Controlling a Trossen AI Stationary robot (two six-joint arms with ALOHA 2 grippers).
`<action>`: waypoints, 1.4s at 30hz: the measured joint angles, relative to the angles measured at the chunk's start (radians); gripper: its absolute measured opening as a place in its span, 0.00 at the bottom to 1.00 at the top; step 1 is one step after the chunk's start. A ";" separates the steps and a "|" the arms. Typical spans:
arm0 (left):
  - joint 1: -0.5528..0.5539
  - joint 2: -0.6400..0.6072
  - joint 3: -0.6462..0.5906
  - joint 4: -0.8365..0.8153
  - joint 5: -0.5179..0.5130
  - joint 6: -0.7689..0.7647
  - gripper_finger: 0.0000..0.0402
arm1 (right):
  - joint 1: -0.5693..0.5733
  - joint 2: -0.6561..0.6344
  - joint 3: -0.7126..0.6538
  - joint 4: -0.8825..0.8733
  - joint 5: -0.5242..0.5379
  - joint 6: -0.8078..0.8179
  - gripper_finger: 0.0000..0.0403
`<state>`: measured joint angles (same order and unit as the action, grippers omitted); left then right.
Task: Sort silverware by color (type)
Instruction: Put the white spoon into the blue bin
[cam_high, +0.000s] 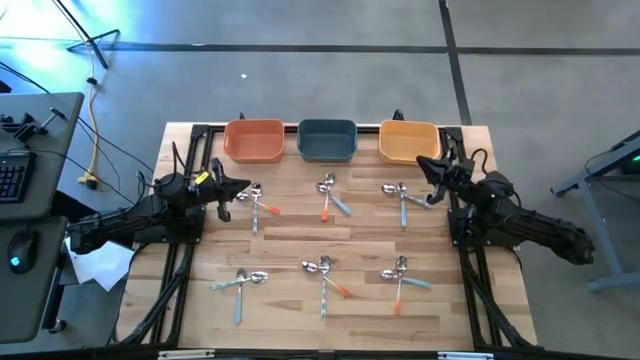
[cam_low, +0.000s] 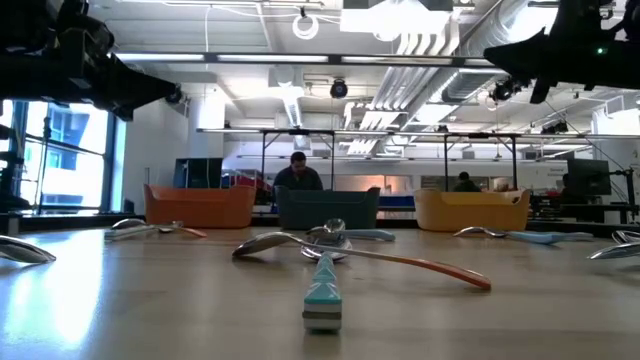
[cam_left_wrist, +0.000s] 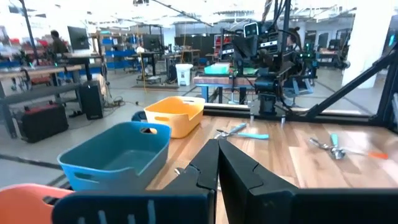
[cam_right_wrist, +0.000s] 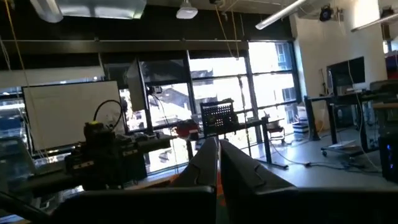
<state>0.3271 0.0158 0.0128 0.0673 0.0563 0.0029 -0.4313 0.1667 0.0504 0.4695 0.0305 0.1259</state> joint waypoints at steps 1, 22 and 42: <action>0.000 0.000 0.000 -0.001 0.000 -0.008 0.01 | 0.000 0.030 0.012 0.020 -0.015 -0.002 0.00; 0.000 0.000 0.000 0.004 0.000 -0.017 0.01 | 0.219 0.804 0.599 -0.635 0.136 0.064 0.00; 0.000 0.000 -0.001 0.027 0.000 0.040 0.01 | 0.063 1.124 0.768 -1.255 0.119 0.036 0.42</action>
<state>0.3268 0.0158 0.0121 0.0940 0.0559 0.0425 -0.3680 1.2907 0.8187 -0.7855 0.1494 0.1615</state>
